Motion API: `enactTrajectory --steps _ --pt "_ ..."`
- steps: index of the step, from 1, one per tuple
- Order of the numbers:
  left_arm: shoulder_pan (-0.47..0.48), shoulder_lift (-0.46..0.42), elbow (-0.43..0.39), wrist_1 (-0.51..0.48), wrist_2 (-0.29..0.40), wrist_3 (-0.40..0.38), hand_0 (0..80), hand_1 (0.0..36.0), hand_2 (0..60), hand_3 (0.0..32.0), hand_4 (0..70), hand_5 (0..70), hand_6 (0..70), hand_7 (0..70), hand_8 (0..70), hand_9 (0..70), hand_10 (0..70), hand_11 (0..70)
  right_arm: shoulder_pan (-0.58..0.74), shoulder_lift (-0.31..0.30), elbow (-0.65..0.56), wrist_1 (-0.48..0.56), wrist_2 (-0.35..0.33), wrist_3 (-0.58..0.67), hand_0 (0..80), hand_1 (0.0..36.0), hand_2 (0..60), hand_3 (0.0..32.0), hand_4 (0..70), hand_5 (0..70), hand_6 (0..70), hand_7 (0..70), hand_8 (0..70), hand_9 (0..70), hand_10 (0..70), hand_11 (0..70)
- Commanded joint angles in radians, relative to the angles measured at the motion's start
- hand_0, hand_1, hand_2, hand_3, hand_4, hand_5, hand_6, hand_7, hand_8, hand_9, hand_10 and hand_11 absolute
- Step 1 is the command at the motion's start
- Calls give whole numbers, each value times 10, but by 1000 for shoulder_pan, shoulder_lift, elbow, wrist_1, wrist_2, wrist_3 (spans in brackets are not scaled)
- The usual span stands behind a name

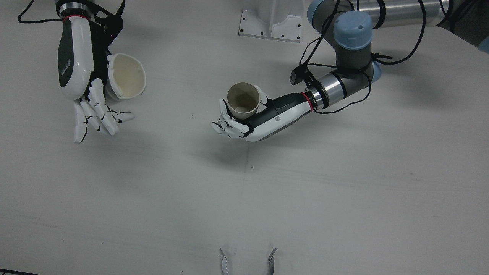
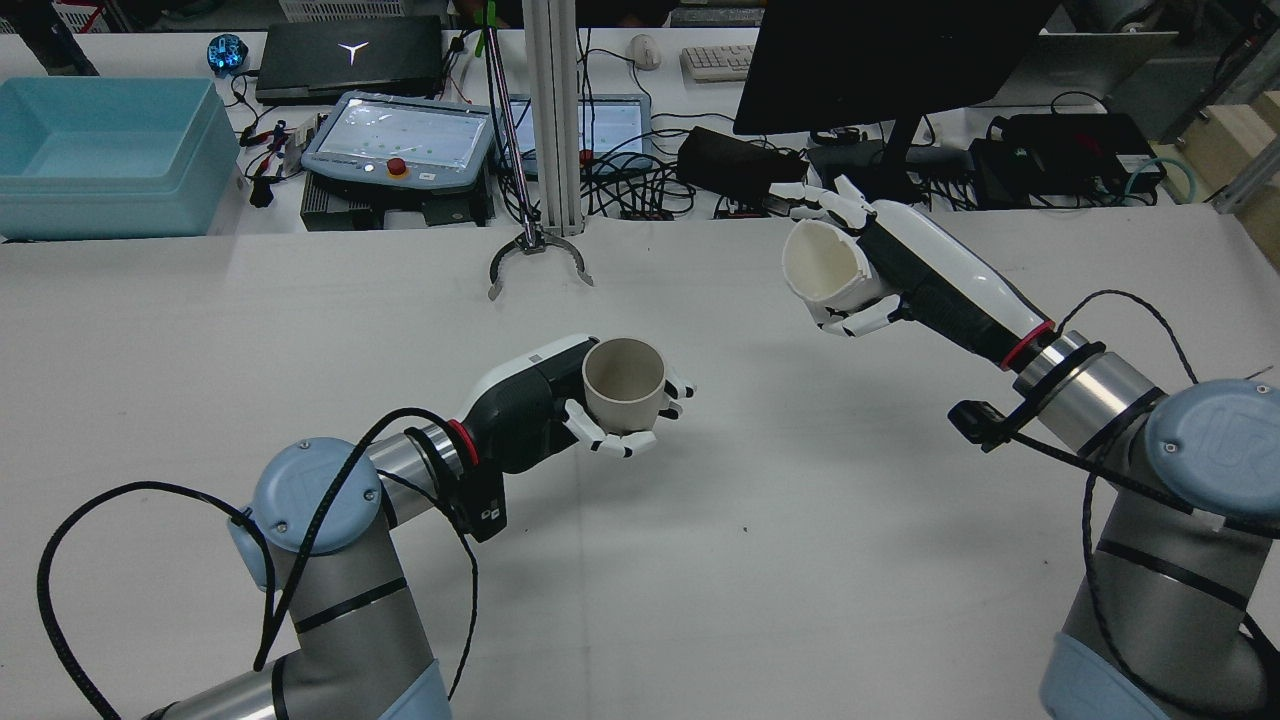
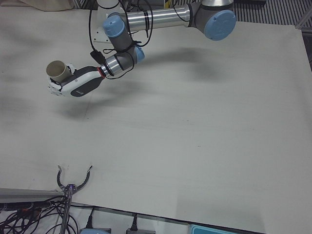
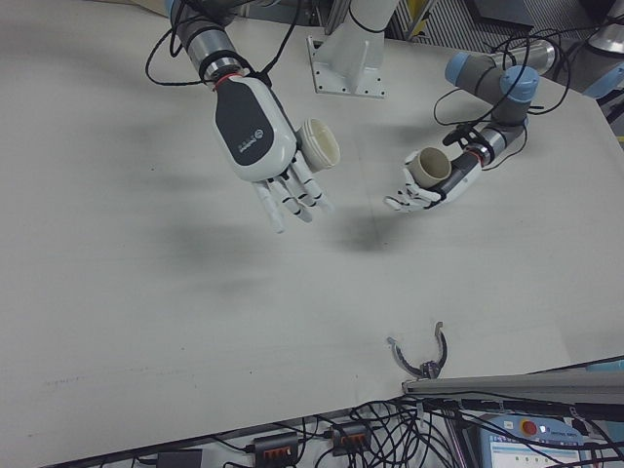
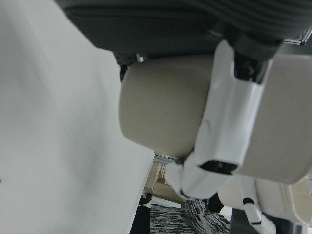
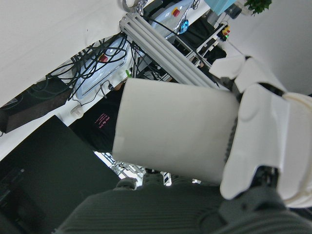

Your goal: Pour water

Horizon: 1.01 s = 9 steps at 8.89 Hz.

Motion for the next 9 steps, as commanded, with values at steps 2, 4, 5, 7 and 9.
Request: enactTrajectory --steps 2,4,5,7,9 --pt "-189 320 -50 -129 5 -8 800 360 600 0 700 700 498 581 238 273 194 314 63 -85 -202 128 47 401 550 308 444 0 0 150 287 265 277 346 26 67" --pt "-270 390 23 -202 5 -2 800 360 600 0 700 700 506 586 245 283 202 325 134 -172 -275 268 35 468 541 294 418 0 0 146 258 230 291 368 38 83" --pt "-286 399 102 -230 2 2 800 360 600 0 700 700 508 588 249 288 204 328 151 -200 -275 275 32 468 548 298 404 0 0 148 262 244 293 371 29 70" --pt "-355 399 288 -355 -1 5 800 360 600 0 700 700 491 581 244 288 200 324 165 -205 -273 275 29 468 553 302 410 0 0 150 281 267 289 364 16 51" --pt "-439 420 423 -472 -6 7 800 360 600 0 700 700 372 390 186 196 175 289 168 -202 -275 275 29 460 555 299 398 0 0 150 287 266 284 356 10 43"
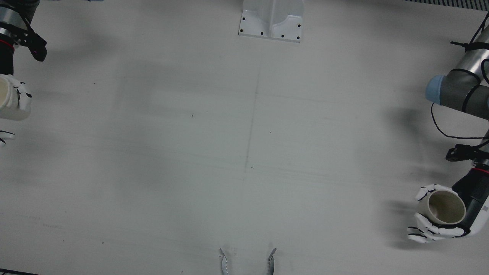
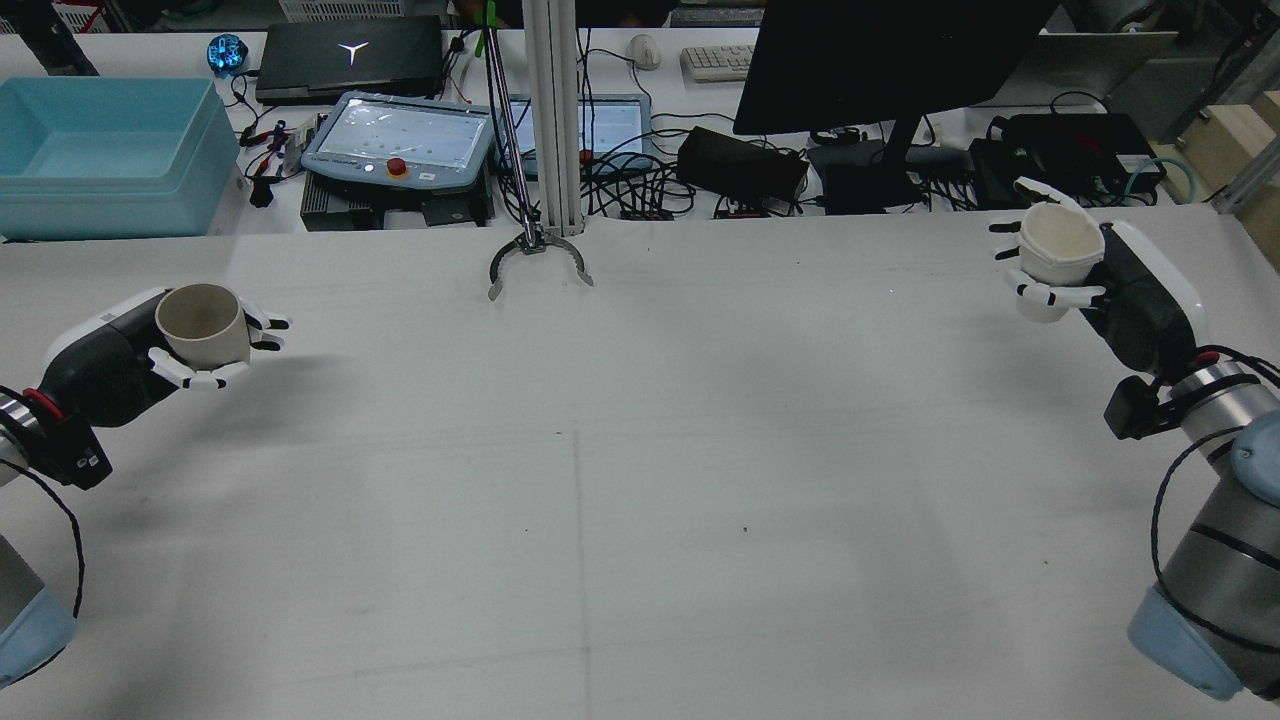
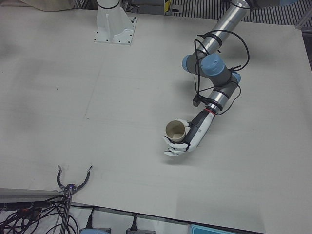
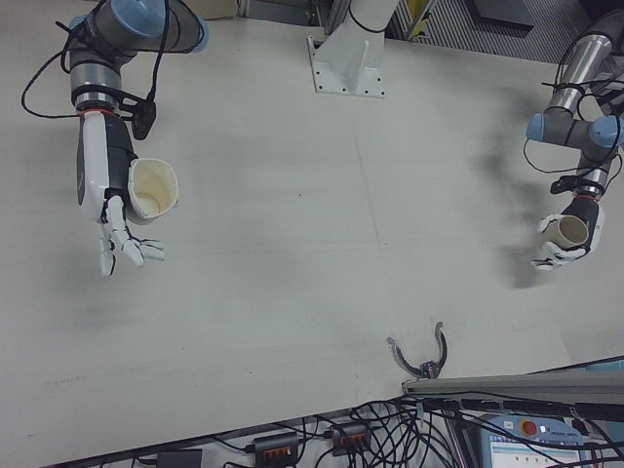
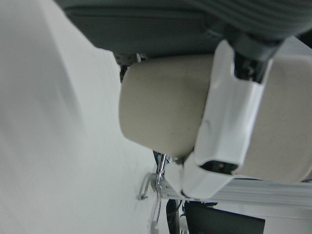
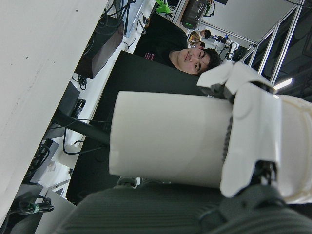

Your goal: Pour water

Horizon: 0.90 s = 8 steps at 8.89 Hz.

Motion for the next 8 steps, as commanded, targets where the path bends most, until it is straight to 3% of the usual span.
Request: enactTrajectory --steps 1,2,4,8 --pt "-112 69 163 -154 -8 2 800 360 600 0 700 700 240 170 111 75 146 247 7 0 -22 3 -1 -6 559 302 398 0 0 152 295 267 285 354 8 41" --pt "-126 101 178 -191 -28 2 800 360 600 0 700 700 182 97 75 26 126 219 4 8 -45 4 -3 -8 558 301 400 0 0 154 308 277 289 358 12 46" --pt "-127 149 246 -289 -70 2 800 360 600 0 700 700 150 80 59 10 112 199 9 45 -54 3 -3 -20 558 297 402 0 0 156 331 294 300 371 13 47" --pt "-126 191 247 -361 -94 4 800 360 600 0 700 700 110 62 48 0 94 174 12 59 -41 1 -3 -17 571 304 400 0 0 158 344 309 288 352 1 29"
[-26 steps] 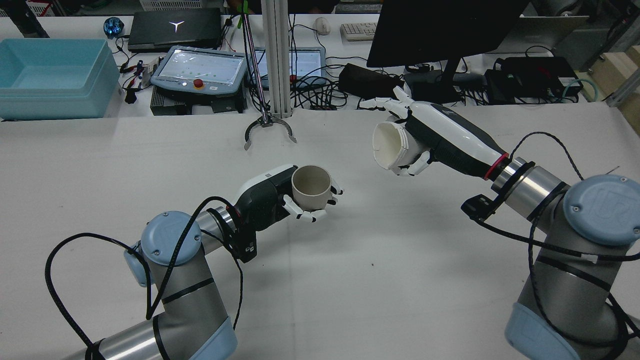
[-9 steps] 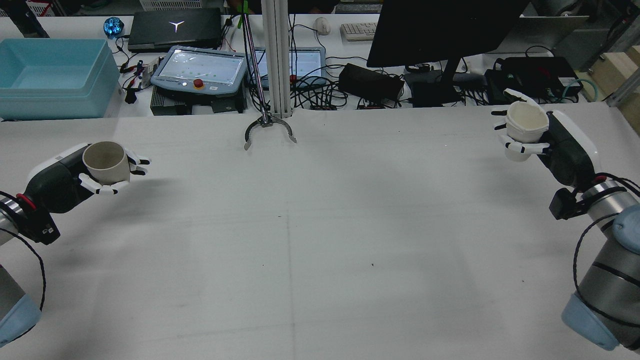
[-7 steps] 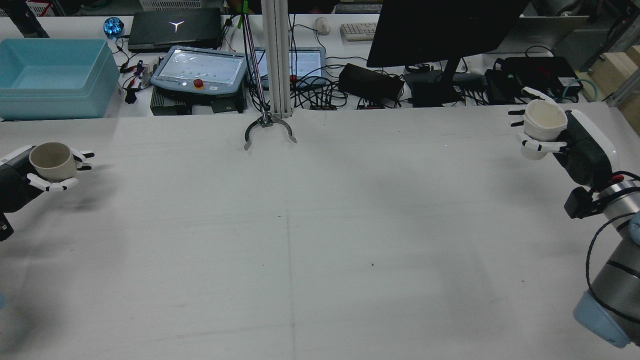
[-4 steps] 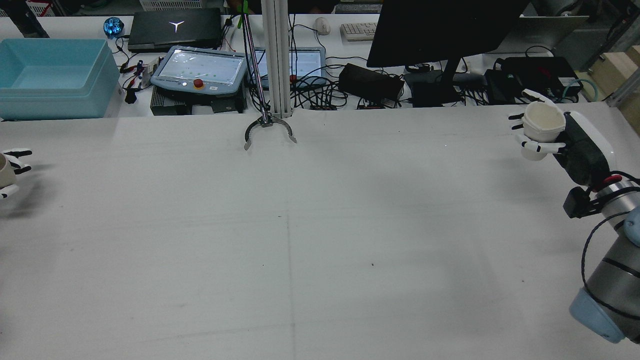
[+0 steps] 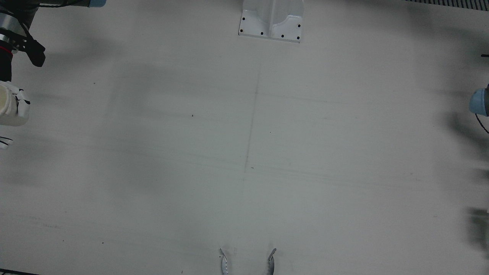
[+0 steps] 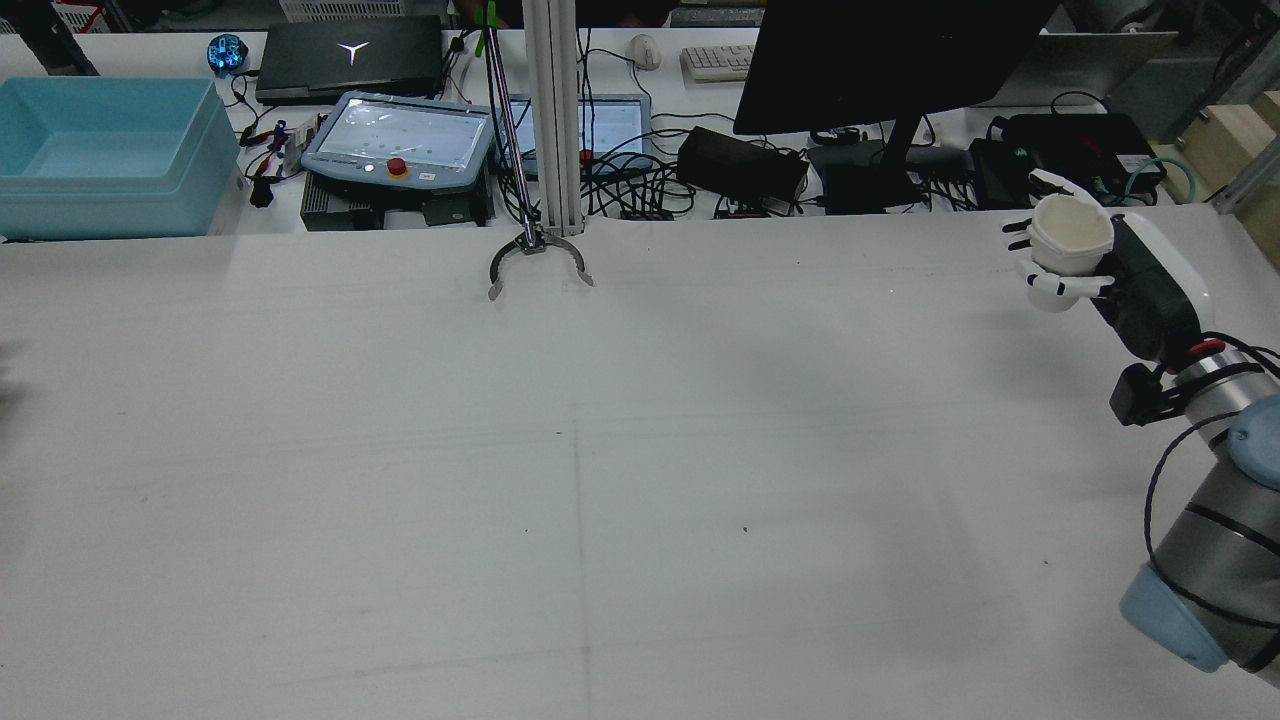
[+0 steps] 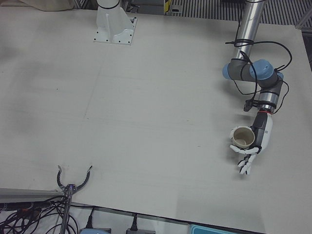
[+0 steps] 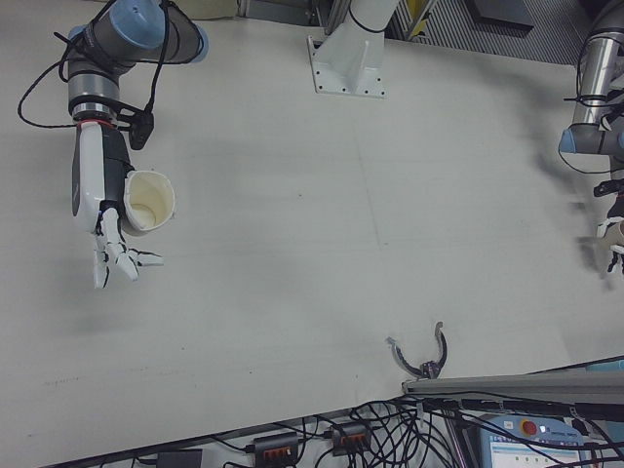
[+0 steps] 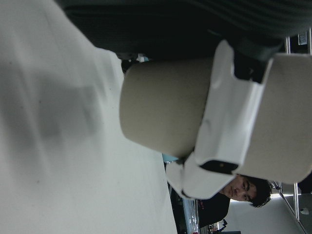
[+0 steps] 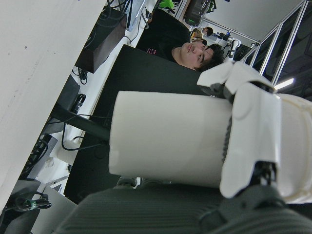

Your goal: Pour water

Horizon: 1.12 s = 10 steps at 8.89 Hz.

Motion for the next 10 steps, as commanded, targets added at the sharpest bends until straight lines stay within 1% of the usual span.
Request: enactTrajectory --steps 1,2,3,4,5,6,7,9,10 --pt "0 18 2 -51 -11 1 800 360 506 0 468 700 93 43 40 0 79 160 3 6 12 -2 1 2 578 308 390 0 0 158 341 310 281 341 0 21" --pt "0 27 2 -63 -9 1 800 360 6 0 388 3 70 16 46 2 66 145 2 6 15 -2 1 4 580 311 389 0 0 158 340 313 277 338 0 15" --pt "0 36 2 -78 -11 -2 800 360 0 0 221 0 65 7 47 1 56 135 -1 6 18 -2 1 8 583 313 383 0 0 159 338 312 276 336 0 12" --pt "0 48 2 -100 -11 -7 800 360 0 0 158 0 58 1 47 0 52 130 -6 6 27 -2 1 8 588 317 382 0 0 160 335 314 273 331 0 13" --pt "0 60 0 -124 -11 -15 800 277 0 0 123 0 36 0 31 0 40 102 -15 6 33 -3 1 8 595 322 377 0 0 160 330 316 264 320 0 8" --pt "-2 62 0 -141 -12 -24 800 215 0 0 110 0 23 0 21 0 33 86 -23 6 35 -3 2 13 599 328 379 0 0 162 334 324 260 315 0 2" --pt "0 62 -5 -146 -15 -48 800 199 0 22 93 0 17 0 19 0 31 81 -24 4 44 -3 1 13 605 332 380 0 0 163 339 334 259 314 0 2" --pt "-2 62 -8 -151 -25 -58 800 194 0 68 87 0 10 0 20 0 30 80 -21 3 46 -3 1 14 616 340 380 0 0 164 336 342 247 299 0 0" --pt "-2 62 -8 -151 -25 -58 800 185 0 84 85 0 8 0 19 0 29 77 -23 3 46 -3 1 14 618 342 379 0 0 164 336 339 246 297 0 0"
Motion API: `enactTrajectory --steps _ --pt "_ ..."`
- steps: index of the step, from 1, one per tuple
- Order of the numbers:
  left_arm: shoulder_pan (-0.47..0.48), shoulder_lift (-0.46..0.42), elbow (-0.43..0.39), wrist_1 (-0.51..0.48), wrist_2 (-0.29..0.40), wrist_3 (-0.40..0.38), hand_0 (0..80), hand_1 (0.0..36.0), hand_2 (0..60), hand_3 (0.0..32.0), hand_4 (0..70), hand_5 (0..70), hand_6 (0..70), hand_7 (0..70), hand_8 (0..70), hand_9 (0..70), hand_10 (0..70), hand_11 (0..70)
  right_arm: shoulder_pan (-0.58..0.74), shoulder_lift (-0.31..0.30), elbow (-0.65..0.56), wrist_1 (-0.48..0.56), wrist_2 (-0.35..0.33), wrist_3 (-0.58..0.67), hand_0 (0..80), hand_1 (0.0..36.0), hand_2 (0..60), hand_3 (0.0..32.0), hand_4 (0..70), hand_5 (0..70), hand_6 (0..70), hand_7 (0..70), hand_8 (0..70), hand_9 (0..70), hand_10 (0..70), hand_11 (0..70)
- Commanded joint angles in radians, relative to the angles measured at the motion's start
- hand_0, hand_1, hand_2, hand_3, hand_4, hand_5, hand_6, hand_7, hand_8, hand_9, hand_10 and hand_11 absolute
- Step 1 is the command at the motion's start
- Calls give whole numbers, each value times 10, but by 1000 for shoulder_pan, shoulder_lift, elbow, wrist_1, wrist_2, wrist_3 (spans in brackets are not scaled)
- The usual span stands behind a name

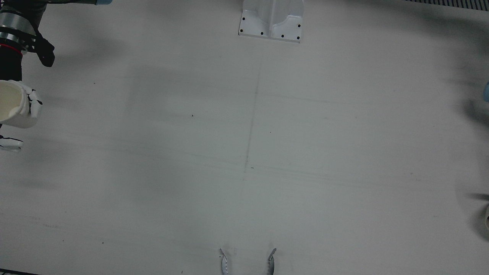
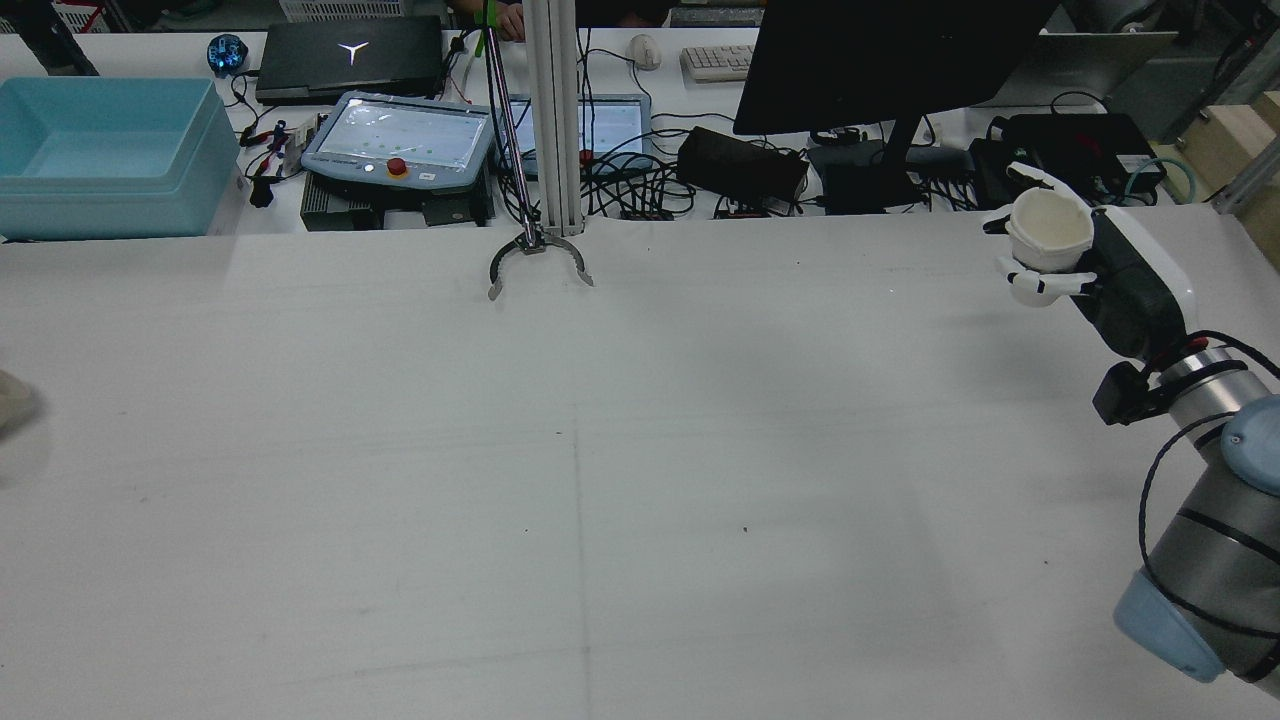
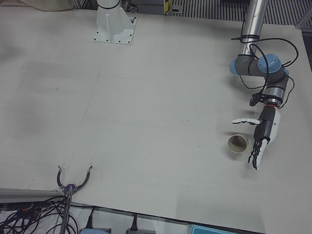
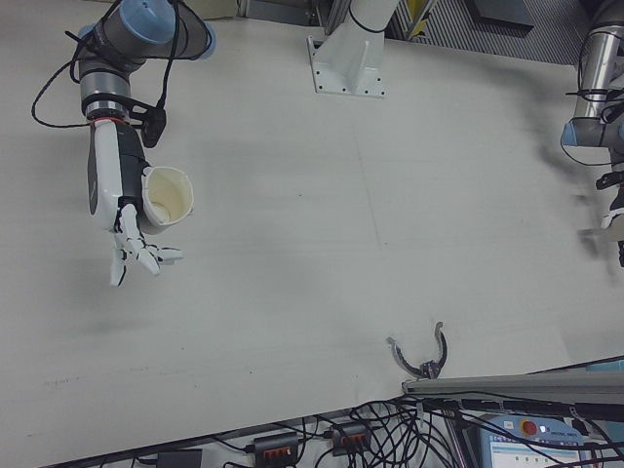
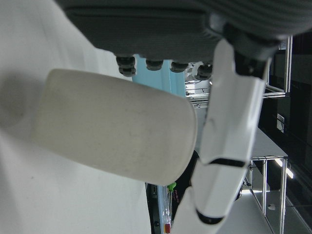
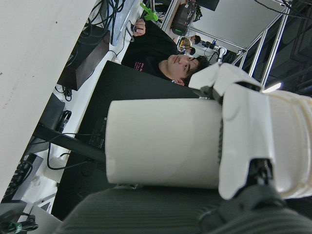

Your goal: Pour water

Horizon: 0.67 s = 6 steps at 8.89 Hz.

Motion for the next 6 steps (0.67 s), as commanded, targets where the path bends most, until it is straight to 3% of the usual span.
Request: enactTrajectory --steps 1,2,4,6 --pt "0 1 -3 -7 -3 -12 800 181 0 96 81 0 5 0 18 0 28 76 0 -2 2 0 0 1 618 341 377 0 0 162 329 335 244 295 0 0" --pt "-5 4 -29 -6 -3 -15 800 187 0 106 78 0 4 0 19 0 30 79 0 -11 -4 0 1 1 616 340 373 0 0 163 334 340 245 297 0 0" --pt "-8 53 -98 6 -3 -12 800 205 0 82 96 0 14 0 24 0 29 79 1 -47 -15 8 3 3 604 329 370 0 0 161 333 332 245 297 0 12" --pt "-7 65 -117 11 -2 -12 800 240 0 76 113 0 28 0 29 0 35 92 0 -55 -36 46 -3 3 603 323 344 0 0 159 290 259 250 302 27 72"
